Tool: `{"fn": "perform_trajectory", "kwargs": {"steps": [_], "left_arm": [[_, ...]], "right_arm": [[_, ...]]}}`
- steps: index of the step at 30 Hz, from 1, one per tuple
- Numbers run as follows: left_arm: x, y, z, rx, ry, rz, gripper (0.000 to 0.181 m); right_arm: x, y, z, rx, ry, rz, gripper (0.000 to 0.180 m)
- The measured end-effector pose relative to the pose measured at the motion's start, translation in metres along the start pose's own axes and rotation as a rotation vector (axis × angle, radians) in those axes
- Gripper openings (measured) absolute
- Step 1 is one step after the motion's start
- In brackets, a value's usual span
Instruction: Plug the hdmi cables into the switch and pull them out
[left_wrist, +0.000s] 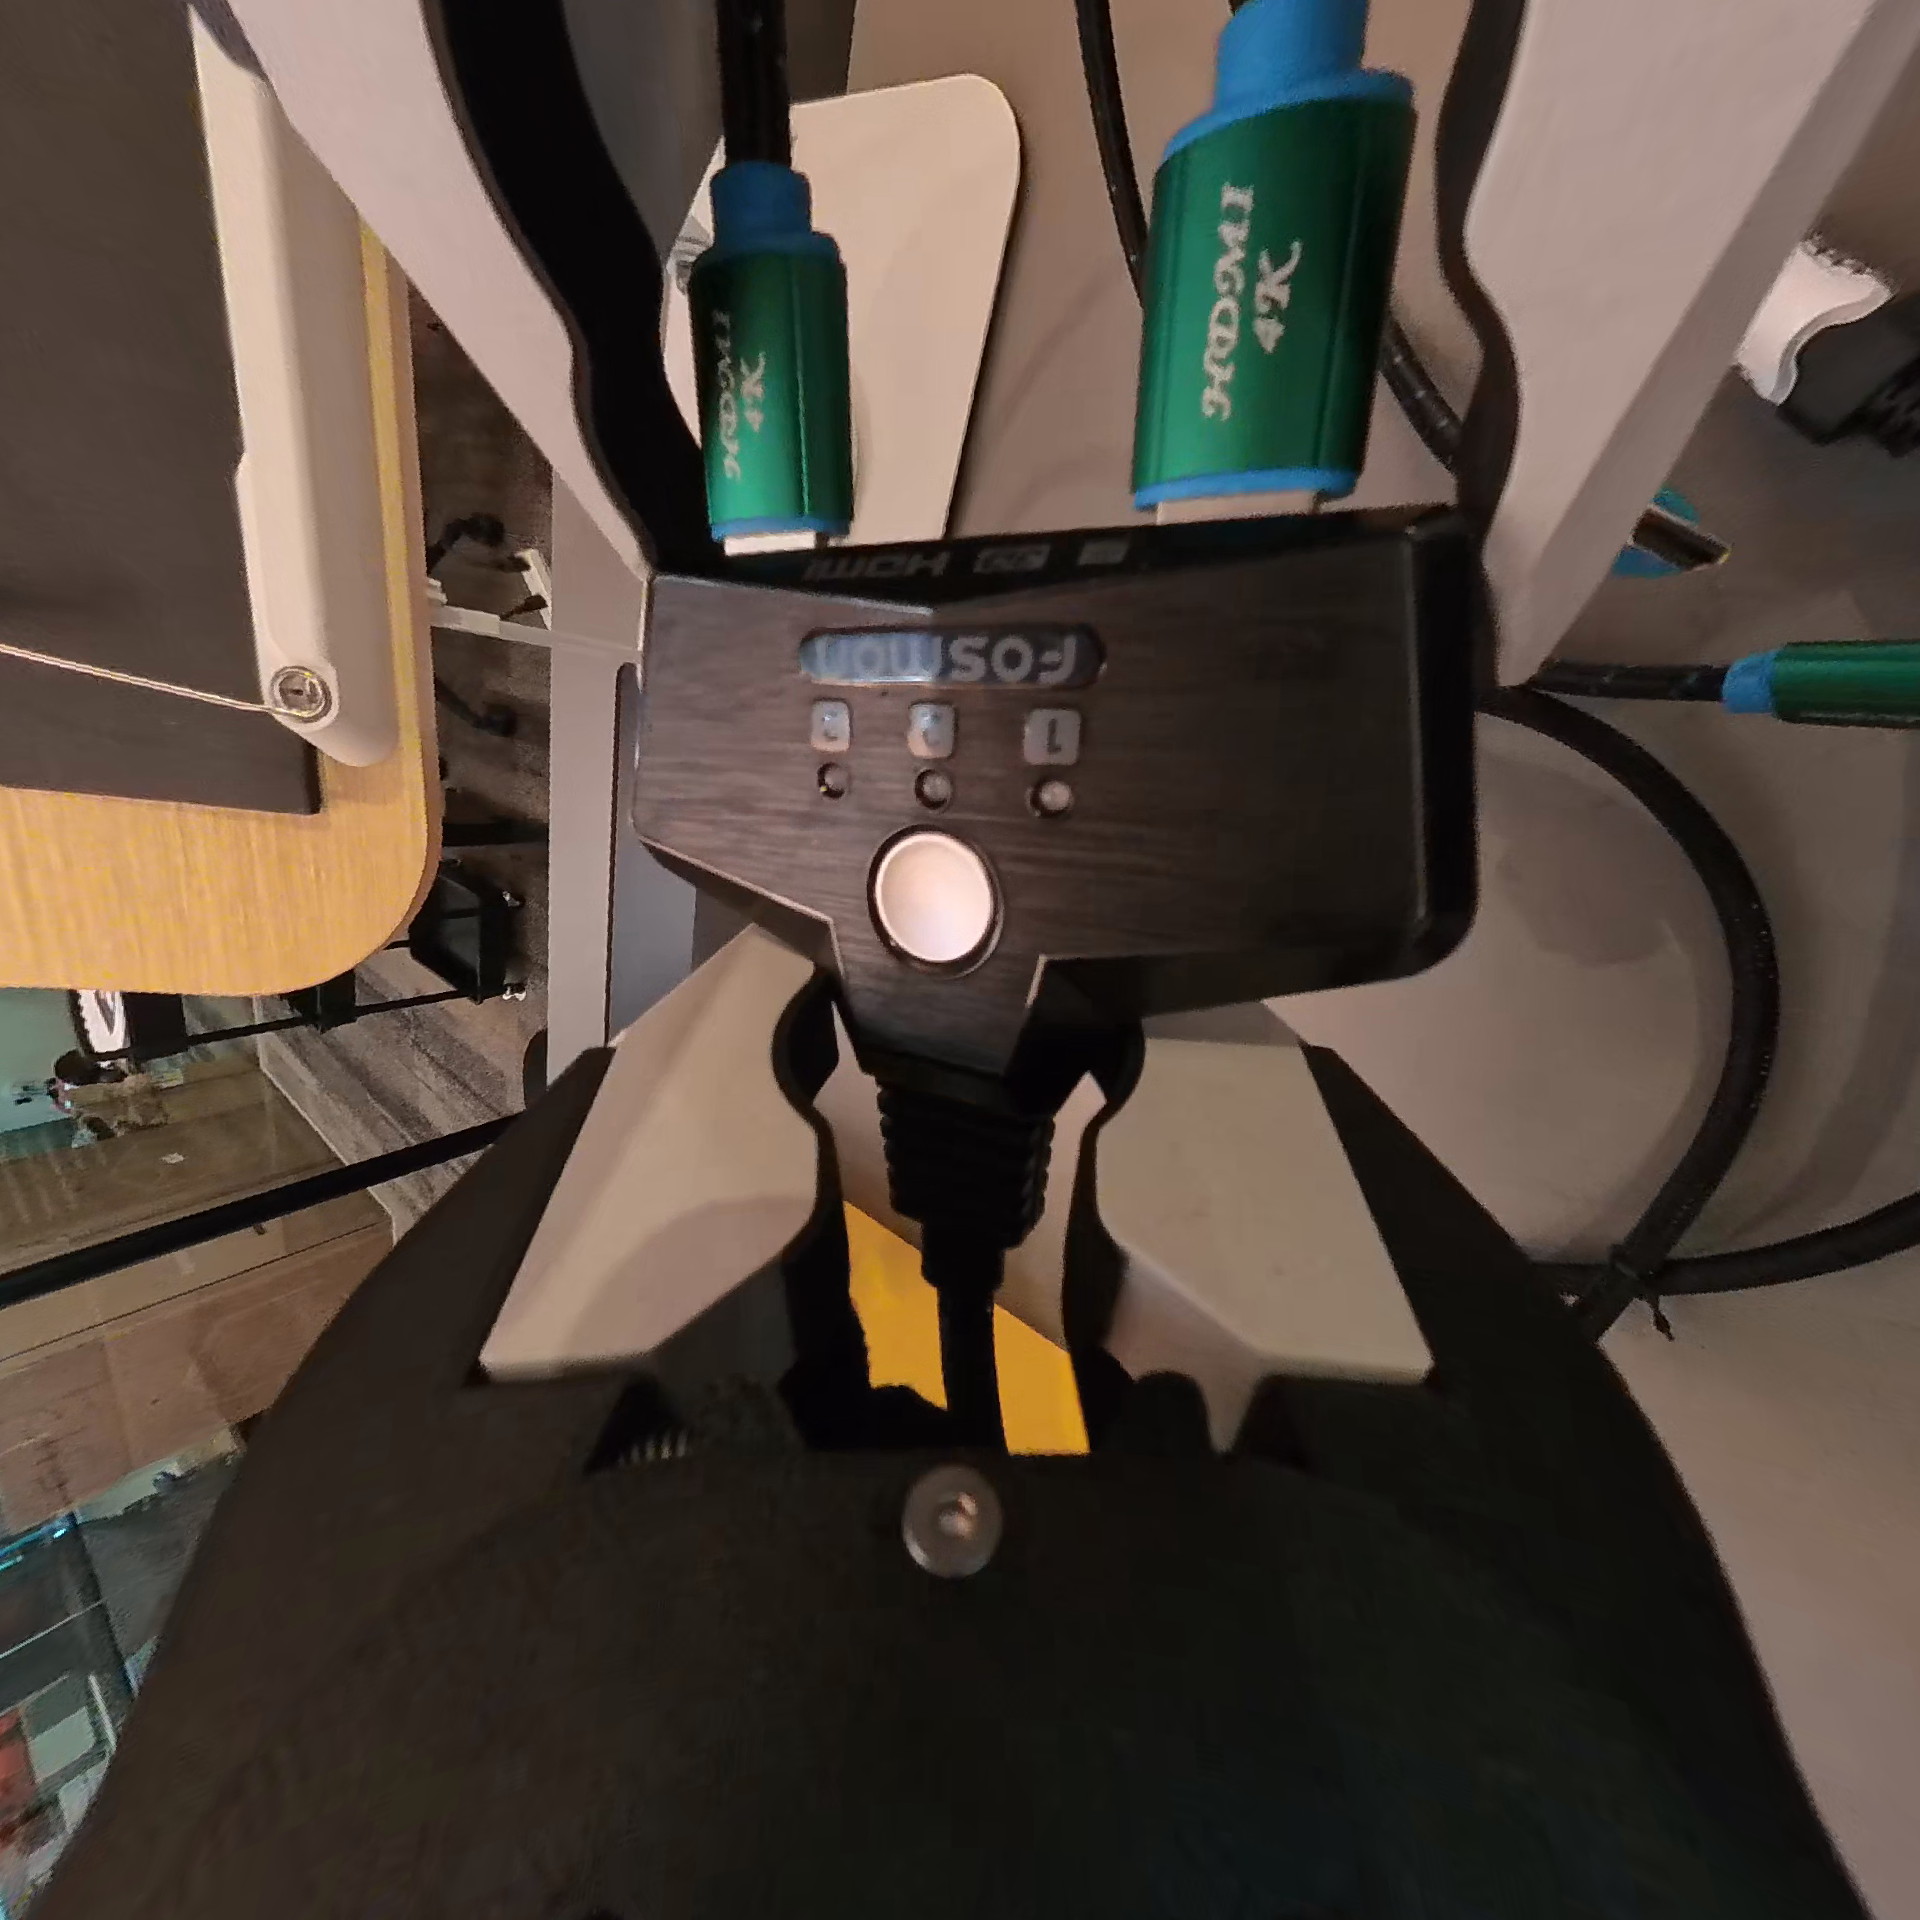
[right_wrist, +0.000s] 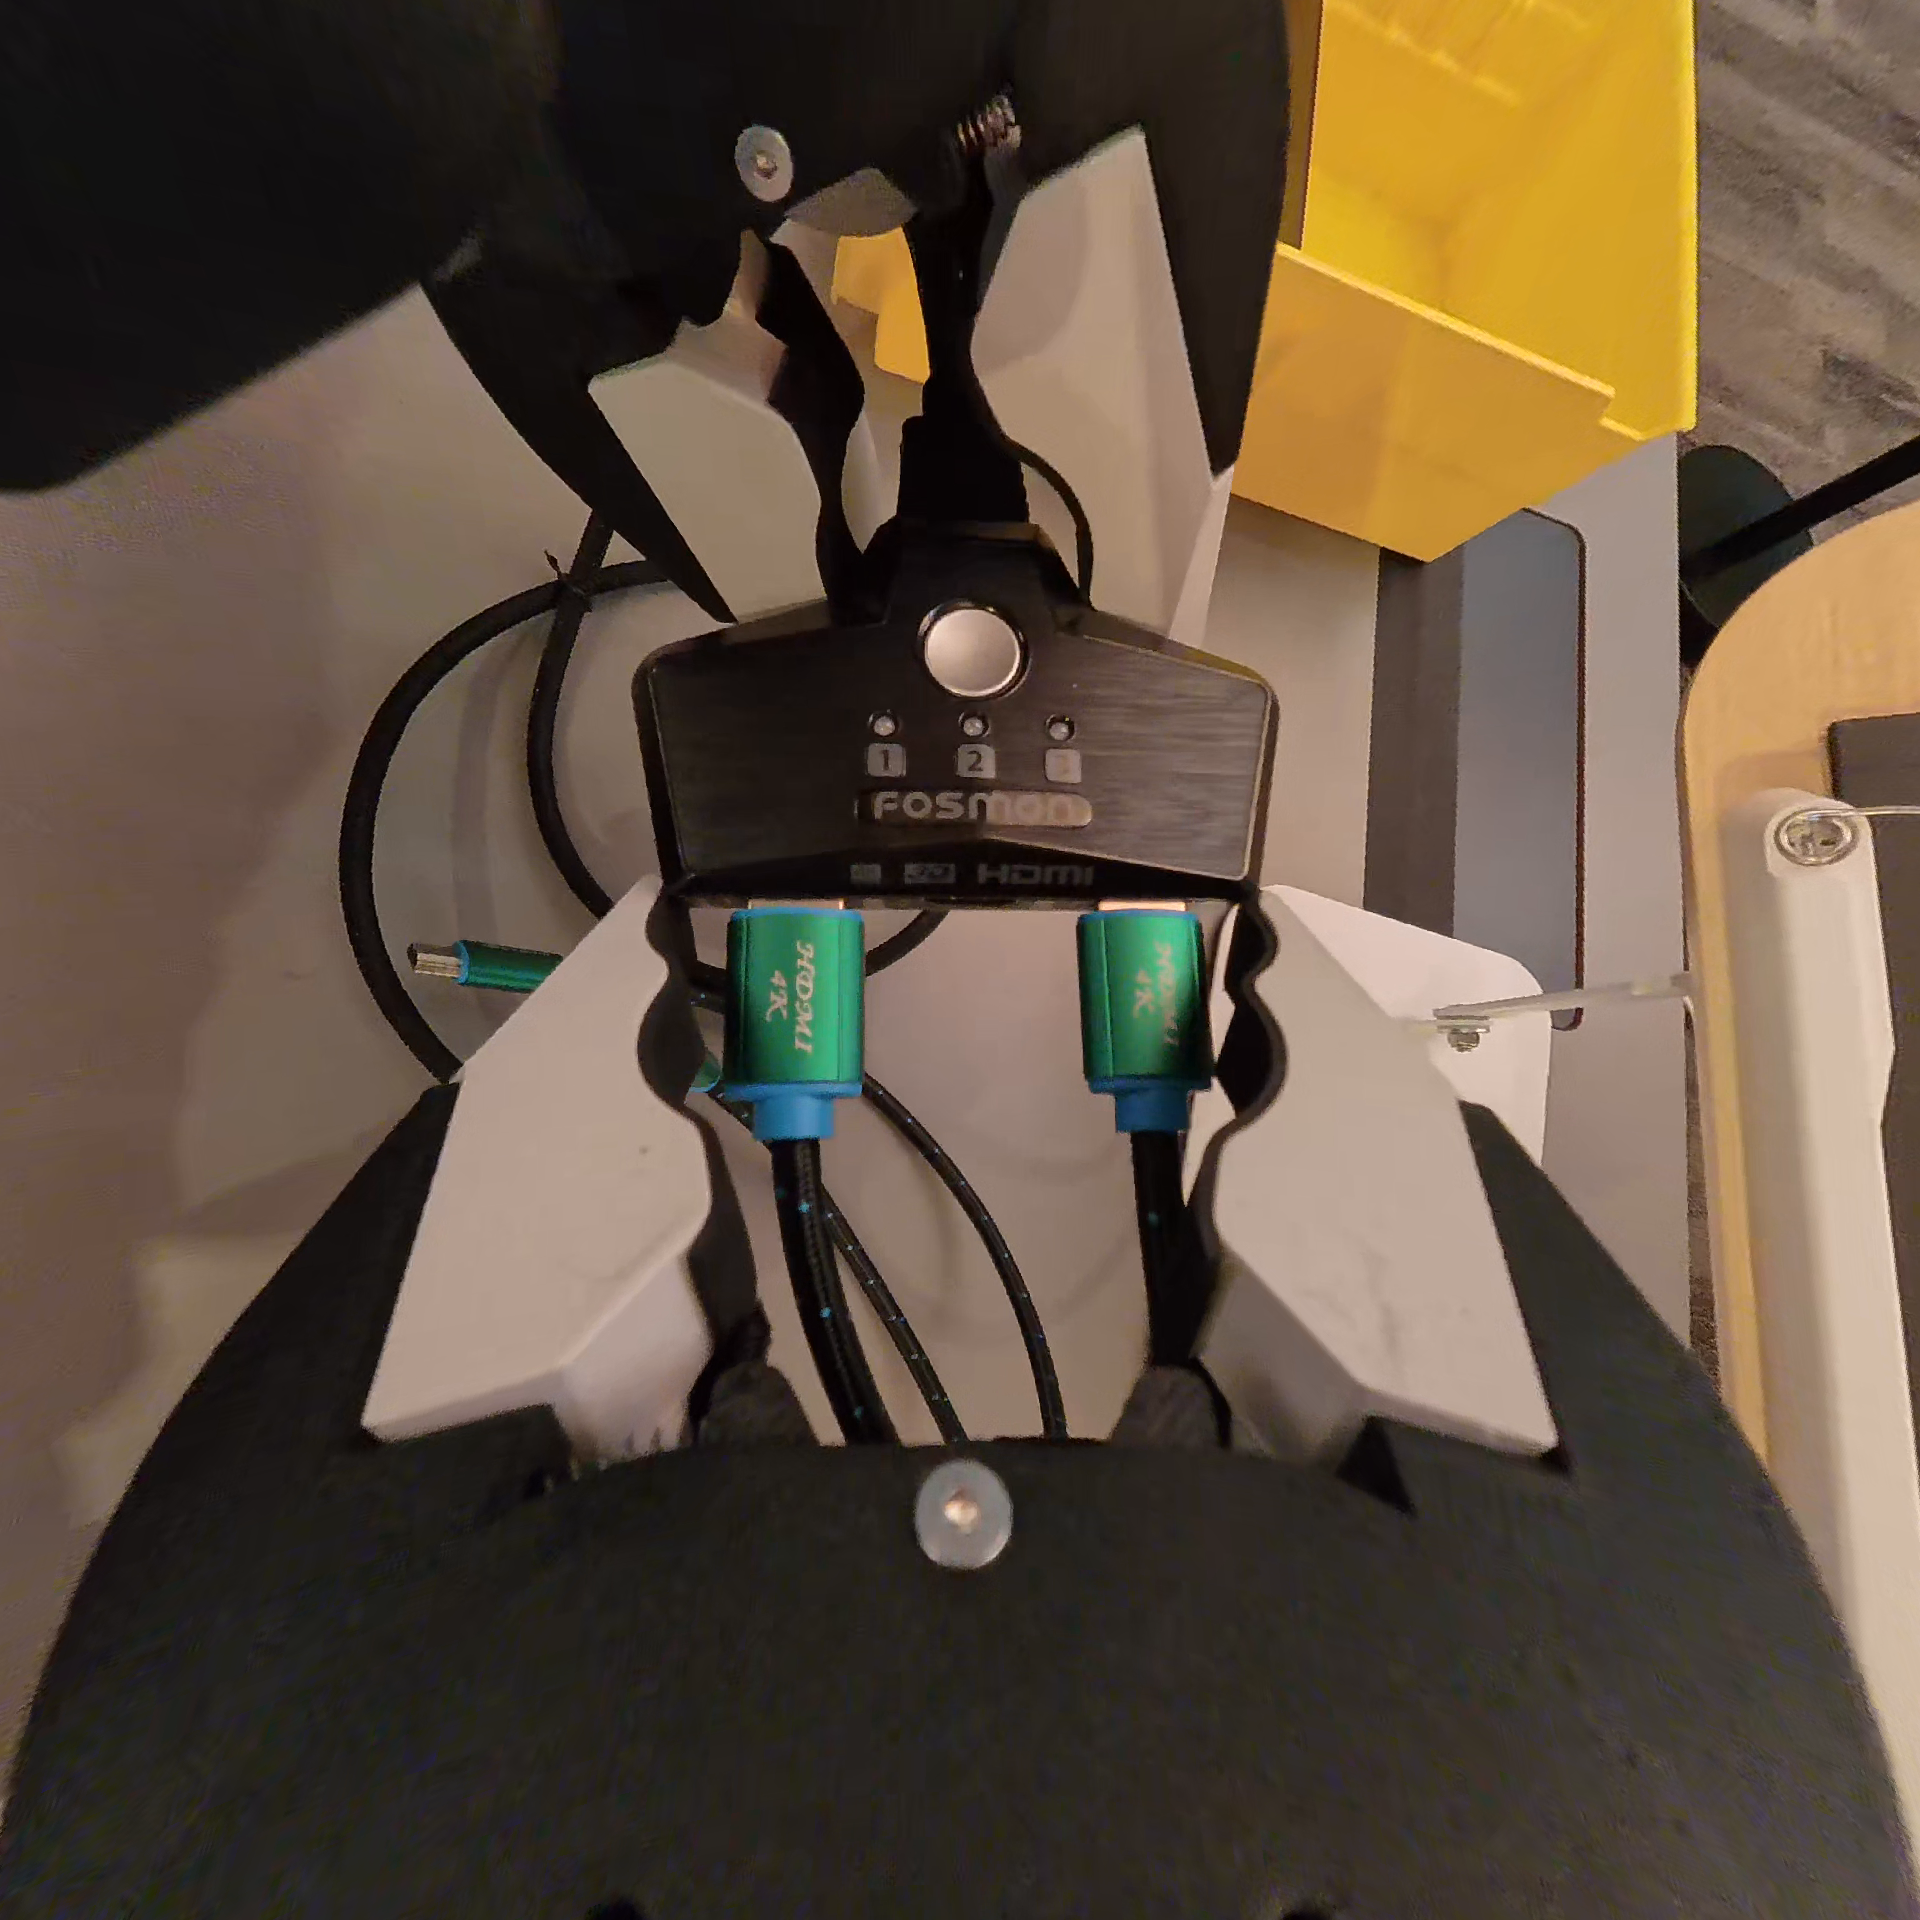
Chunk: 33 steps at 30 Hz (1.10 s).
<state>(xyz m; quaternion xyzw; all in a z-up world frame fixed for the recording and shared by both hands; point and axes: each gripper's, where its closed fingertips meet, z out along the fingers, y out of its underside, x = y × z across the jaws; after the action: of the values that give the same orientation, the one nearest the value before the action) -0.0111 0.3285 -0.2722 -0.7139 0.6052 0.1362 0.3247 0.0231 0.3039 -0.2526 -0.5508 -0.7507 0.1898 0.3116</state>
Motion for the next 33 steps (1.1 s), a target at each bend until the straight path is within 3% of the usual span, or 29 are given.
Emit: {"fn": "perform_trajectory", "kwargs": {"steps": [3, 5, 12, 14, 18, 33], "left_arm": [[0.002, 0.001, 0.0, 0.005, 0.029, -0.014, 0.044], [0.003, 0.006, 0.001, -0.013, 0.05, -0.023, 0.056], [0.013, 0.0, -0.012, 0.07, 0.245, -0.201, 0.142], [0.013, -0.011, -0.018, 0.113, 0.293, -0.239, 0.156], [0.012, -0.024, -0.021, 0.127, 0.336, -0.234, 0.158], [0.02, -0.031, -0.013, 0.082, 0.402, -0.139, 0.13]], "right_arm": [[0.0, 0.0, 0.0, -0.001, 0.001, -0.002, 0.1], [0.0, 0.001, 0.0, -0.002, 0.0, -0.002, 0.101], [0.0, -0.001, -0.001, 0.006, 0.0, -0.007, 0.101], [-0.001, -0.002, 0.001, 0.005, -0.001, -0.014, 0.101], [-0.003, -0.007, 0.002, 0.017, -0.005, -0.028, 0.101], [0.002, -0.005, 0.001, 0.027, 0.007, -0.017, 0.101]]}}
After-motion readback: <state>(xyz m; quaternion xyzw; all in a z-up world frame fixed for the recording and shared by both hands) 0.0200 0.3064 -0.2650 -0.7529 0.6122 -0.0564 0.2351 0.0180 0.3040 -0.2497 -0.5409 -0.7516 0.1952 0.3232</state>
